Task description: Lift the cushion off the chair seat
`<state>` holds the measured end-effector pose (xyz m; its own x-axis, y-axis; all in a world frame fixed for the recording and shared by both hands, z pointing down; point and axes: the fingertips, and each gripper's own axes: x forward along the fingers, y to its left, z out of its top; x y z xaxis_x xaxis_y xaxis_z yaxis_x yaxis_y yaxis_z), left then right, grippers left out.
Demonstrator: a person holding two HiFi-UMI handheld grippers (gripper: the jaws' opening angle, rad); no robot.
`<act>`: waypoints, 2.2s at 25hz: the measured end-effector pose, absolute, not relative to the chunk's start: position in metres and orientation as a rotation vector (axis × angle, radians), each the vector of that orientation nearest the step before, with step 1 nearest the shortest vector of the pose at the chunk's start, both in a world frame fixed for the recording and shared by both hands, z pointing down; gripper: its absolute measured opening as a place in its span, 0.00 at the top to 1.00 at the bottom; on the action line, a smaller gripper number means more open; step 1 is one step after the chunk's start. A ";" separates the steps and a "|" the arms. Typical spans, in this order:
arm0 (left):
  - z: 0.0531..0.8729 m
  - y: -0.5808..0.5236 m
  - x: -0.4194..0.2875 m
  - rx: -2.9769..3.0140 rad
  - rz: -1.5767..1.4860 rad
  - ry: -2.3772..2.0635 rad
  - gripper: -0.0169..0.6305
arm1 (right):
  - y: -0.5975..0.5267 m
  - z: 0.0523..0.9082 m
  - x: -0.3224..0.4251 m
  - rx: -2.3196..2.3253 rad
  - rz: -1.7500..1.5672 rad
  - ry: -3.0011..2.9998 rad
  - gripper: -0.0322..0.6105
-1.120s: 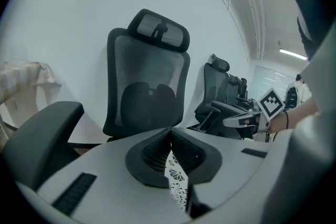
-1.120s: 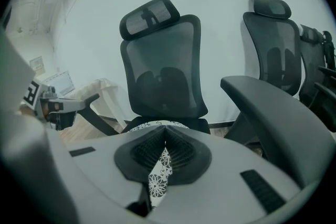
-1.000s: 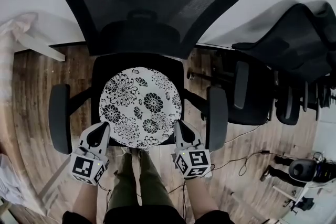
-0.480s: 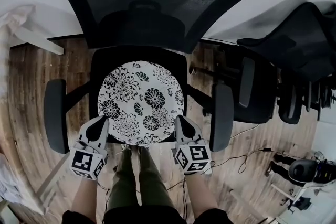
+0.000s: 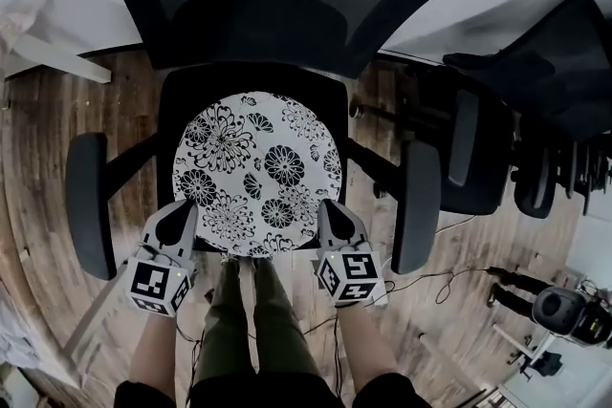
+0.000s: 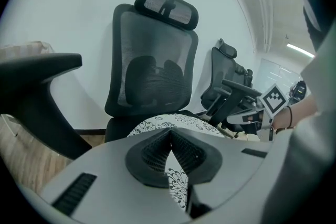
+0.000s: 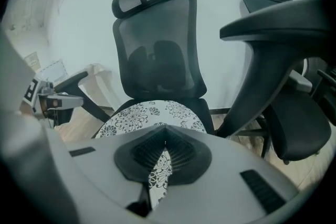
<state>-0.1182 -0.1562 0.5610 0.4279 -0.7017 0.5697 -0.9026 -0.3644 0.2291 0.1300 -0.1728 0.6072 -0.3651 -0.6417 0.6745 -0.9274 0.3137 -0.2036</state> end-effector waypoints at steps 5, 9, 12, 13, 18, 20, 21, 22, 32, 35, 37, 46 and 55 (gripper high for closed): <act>0.578 -0.157 -0.116 2.180 0.554 -1.333 0.95 | -0.172 0.624 0.128 1.371 0.804 -2.097 0.92; 0.591 -0.157 -0.118 2.180 0.567 -1.317 0.95 | -0.170 0.638 0.130 1.370 0.805 -2.075 0.92; 0.600 -0.158 -0.121 2.165 0.564 -1.318 0.95 | -0.169 0.648 0.132 1.372 0.802 -2.059 0.92; 0.602 -0.159 -0.122 2.159 0.561 -1.319 0.95 | -0.169 0.651 0.133 1.373 0.801 -2.055 0.92; 0.613 -0.162 -0.122 2.143 0.565 -1.321 0.95 | -0.168 0.662 0.133 1.371 0.802 -2.040 0.92; 0.615 -0.162 -0.121 2.144 0.568 -1.316 0.95 | -0.167 0.664 0.133 1.365 0.801 -2.038 0.92; 0.616 -0.161 -0.120 2.144 0.570 -1.313 0.95 | -0.167 0.665 0.132 1.361 0.800 -2.038 0.92; 0.616 -0.161 -0.120 2.145 0.570 -1.312 0.95 | -0.167 0.666 0.132 1.359 0.799 -2.038 0.92; 0.661 -0.154 -0.144 1.911 0.599 -1.365 0.77 | -0.163 0.690 0.150 1.417 0.814 -1.944 0.89; 0.679 -0.151 -0.152 1.834 0.626 -1.372 0.51 | -0.160 0.703 0.159 1.437 0.824 -1.880 0.57; 0.688 -0.150 -0.156 1.801 0.648 -1.374 0.44 | -0.158 0.709 0.162 1.440 0.841 -1.858 0.54; 0.720 -0.133 -0.161 1.651 0.679 -1.291 0.36 | -0.155 0.724 0.173 1.427 0.890 -1.778 0.52; 0.730 -0.129 -0.152 1.618 0.638 -1.235 0.36 | -0.142 0.733 0.162 1.340 0.939 -1.779 0.62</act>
